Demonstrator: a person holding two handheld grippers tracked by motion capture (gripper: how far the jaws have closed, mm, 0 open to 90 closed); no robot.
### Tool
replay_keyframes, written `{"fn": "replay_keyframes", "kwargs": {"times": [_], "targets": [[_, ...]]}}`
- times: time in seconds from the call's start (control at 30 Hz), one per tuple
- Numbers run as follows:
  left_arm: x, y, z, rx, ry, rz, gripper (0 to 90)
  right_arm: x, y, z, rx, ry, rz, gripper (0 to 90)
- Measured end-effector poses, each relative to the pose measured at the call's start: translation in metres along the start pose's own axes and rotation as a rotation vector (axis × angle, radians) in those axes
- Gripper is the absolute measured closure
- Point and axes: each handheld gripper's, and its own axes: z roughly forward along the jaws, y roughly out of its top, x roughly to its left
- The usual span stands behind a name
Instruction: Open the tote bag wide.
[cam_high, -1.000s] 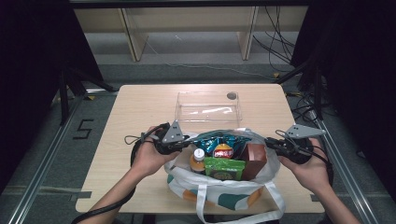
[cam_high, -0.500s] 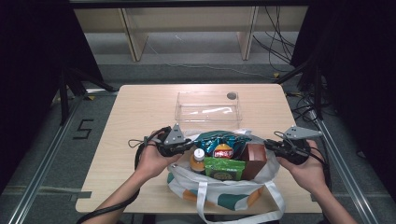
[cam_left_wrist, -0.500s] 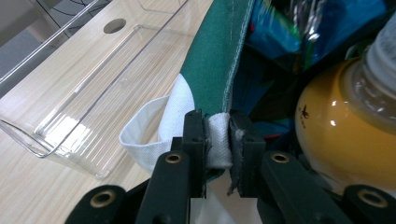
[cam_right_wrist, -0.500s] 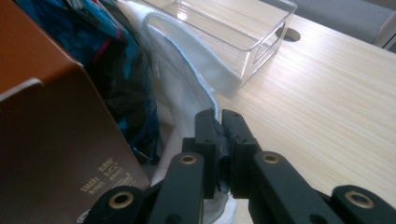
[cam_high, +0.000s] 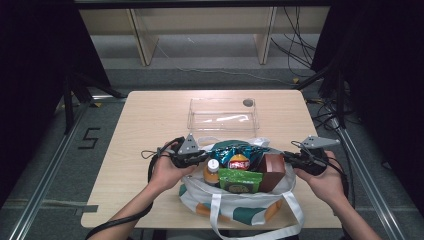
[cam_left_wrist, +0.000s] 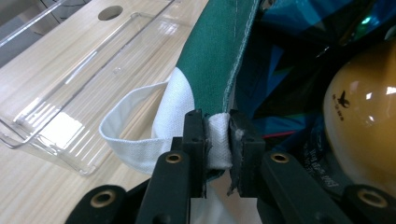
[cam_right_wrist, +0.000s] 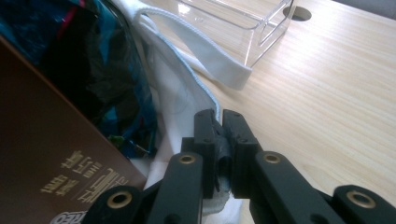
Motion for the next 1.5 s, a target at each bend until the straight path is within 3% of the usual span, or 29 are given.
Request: {"fn": "replay_keyframes", "kwargs": {"times": [0.07,0.13,0.23,0.33,0.37,0.4,0.43,0.47,0.5,0.53,0.57,0.77,0.87,0.97,1.0,1.1,1.13,1.17,1.27,1.37,1.43,1.5], "targets": [[0.001,0.000,0.001,0.002,-0.004,-0.001,78.1,-0.001,-0.002,0.003,-0.001,-0.013,-0.005,84.9],[0.000,0.000,0.001,0.006,-0.003,-0.001,78.2,-0.001,-0.004,0.004,0.014,0.010,0.023,84.9],[-0.002,-0.002,0.004,0.008,-0.001,0.002,78.4,0.000,-0.006,0.007,0.013,0.005,0.050,84.9],[-0.003,-0.002,0.005,0.014,0.006,0.008,78.4,-0.003,-0.005,0.008,0.025,0.008,0.030,84.8],[-0.001,-0.002,0.006,0.020,0.001,0.029,78.5,-0.001,-0.006,0.009,0.027,0.015,0.065,84.8],[-0.001,-0.002,0.006,0.020,0.001,0.029,78.5,-0.001,-0.006,0.009,0.027,0.015,0.065,84.8],[-0.002,-0.003,0.007,0.017,0.006,0.023,78.5,-0.005,-0.008,0.013,0.027,0.001,0.014,84.8],[-0.002,-0.003,0.007,0.017,0.006,0.023,78.5,-0.005,-0.008,0.013,0.027,0.001,0.014,84.8],[-0.003,-0.003,0.008,0.014,0.008,0.006,78.5,-0.002,-0.008,0.013,0.037,0.011,0.052,84.8],[-0.003,-0.004,0.008,0.015,0.009,0.008,78.6,-0.005,-0.009,0.015,0.032,-0.001,0.021,84.8],[-0.002,-0.004,0.008,0.021,0.004,0.026,78.6,-0.003,-0.009,0.015,0.044,0.007,0.045,84.8],[-0.004,-0.005,0.010,0.025,0.009,0.006,78.8,-0.004,-0.011,0.017,0.041,0.004,0.025,84.8],[-0.003,-0.005,0.010,0.026,0.012,0.020,78.9,-0.002,-0.011,0.018,0.069,0.023,0.048,84.8],[-0.004,-0.007,0.012,0.025,0.010,0.003,78.9,-0.001,-0.012,0.020,0.075,0.004,0.052,84.8],[-0.003,-0.007,0.012,0.027,0.009,0.020,78.9,-0.001,-0.012,0.020,0.075,0.004,0.052,84.8],[-0.004,-0.008,0.013,0.018,0.008,0.009,78.7,-0.005,-0.013,0.023,0.069,0.011,0.022,84.3],[-0.005,-0.008,0.012,0.017,0.009,-0.016,78.6,-0.003,-0.013,0.023,0.060,0.028,0.045,84.0],[-0.005,-0.008,0.012,0.017,0.009,-0.016,78.2,-0.003,-0.013,0.023,0.060,0.028,0.045,84.0],[-0.003,-0.005,0.003,-0.031,0.031,-0.061,72.1,-0.004,-0.013,0.017,0.032,-0.021,0.017,74.2],[-0.001,-0.002,-0.006,-0.054,0.053,-0.083,62.7,-0.003,-0.012,0.011,0.005,-0.031,0.053,68.5],[0.002,0.000,-0.024,-0.109,0.061,-0.136,54.8,-0.002,-0.009,-0.001,-0.030,-0.042,0.053,64.0],[0.002,-0.001,-0.035,-0.142,0.056,-0.169,53.8,-0.001,-0.008,-0.011,-0.049,-0.052,0.073,60.7]]}}
